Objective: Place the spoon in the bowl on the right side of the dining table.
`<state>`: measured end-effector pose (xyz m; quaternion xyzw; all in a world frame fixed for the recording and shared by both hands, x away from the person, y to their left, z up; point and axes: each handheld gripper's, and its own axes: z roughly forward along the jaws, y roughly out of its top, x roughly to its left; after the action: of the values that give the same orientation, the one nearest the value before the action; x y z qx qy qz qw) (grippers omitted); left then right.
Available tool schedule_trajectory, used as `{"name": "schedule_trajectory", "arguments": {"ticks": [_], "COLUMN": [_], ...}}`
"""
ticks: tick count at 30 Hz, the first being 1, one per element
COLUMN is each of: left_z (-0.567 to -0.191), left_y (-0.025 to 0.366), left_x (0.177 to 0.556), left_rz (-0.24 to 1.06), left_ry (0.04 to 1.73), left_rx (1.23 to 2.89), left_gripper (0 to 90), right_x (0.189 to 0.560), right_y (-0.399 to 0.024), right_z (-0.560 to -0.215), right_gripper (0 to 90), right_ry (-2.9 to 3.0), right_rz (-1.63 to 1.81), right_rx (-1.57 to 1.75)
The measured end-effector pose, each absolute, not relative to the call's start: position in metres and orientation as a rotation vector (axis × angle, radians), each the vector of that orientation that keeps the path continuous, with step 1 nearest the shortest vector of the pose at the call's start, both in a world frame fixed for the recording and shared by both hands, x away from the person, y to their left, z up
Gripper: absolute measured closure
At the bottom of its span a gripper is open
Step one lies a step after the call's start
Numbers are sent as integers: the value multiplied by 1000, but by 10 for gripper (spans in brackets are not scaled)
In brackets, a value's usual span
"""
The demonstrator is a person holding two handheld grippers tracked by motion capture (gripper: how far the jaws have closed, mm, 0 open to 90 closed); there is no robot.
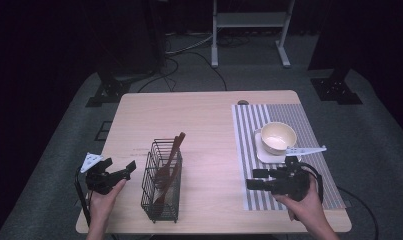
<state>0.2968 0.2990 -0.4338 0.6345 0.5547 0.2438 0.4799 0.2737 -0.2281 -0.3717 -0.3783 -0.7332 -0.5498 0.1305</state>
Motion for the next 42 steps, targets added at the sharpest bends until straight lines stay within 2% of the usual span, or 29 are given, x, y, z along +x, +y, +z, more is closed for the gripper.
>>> {"name": "schedule_trajectory", "arguments": {"ticks": [42], "left_z": [-434], "left_y": [298], "left_x": [297], "left_rz": [592], "left_ry": [1349], "left_rx": [1553], "left_gripper": [2], "right_x": [299], "right_y": [-162], "right_z": [-341], "right_gripper": [243], "right_ry": [-2184], "right_rz": [-1499], "right_rx": [-970]}}
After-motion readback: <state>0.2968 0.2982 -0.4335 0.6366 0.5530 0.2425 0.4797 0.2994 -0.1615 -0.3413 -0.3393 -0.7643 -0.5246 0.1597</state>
